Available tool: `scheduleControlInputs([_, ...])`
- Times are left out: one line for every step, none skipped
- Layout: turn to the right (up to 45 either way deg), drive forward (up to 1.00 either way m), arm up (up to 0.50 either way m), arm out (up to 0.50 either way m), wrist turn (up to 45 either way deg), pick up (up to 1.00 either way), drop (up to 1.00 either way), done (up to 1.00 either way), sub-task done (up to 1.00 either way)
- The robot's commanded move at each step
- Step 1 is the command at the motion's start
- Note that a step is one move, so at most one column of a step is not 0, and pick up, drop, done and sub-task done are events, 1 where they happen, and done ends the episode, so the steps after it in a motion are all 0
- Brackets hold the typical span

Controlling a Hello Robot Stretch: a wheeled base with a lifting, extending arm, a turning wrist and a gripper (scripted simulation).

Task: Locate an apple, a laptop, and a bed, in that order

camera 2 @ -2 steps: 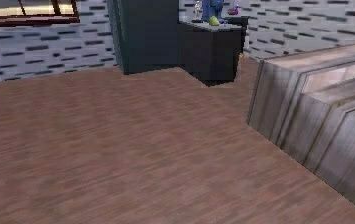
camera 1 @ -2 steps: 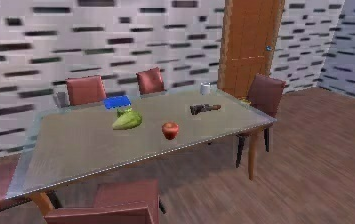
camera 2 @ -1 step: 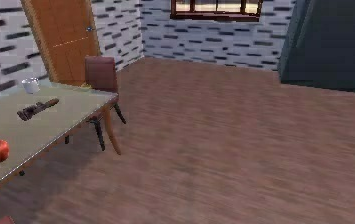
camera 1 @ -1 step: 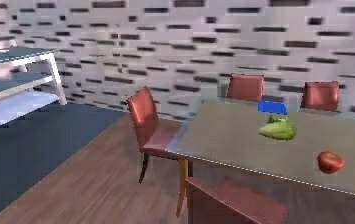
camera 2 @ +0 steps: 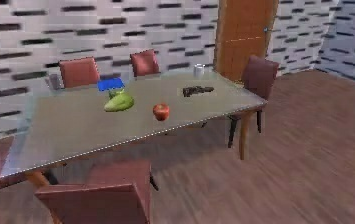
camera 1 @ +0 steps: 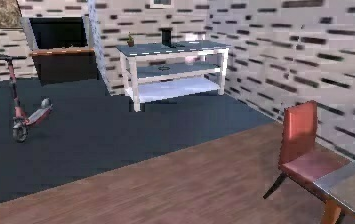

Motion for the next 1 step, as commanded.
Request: scheduleControlInputs([-30.0,0.00,0.00,0.00,0.0,0.00,0.00,0.00,0.00])
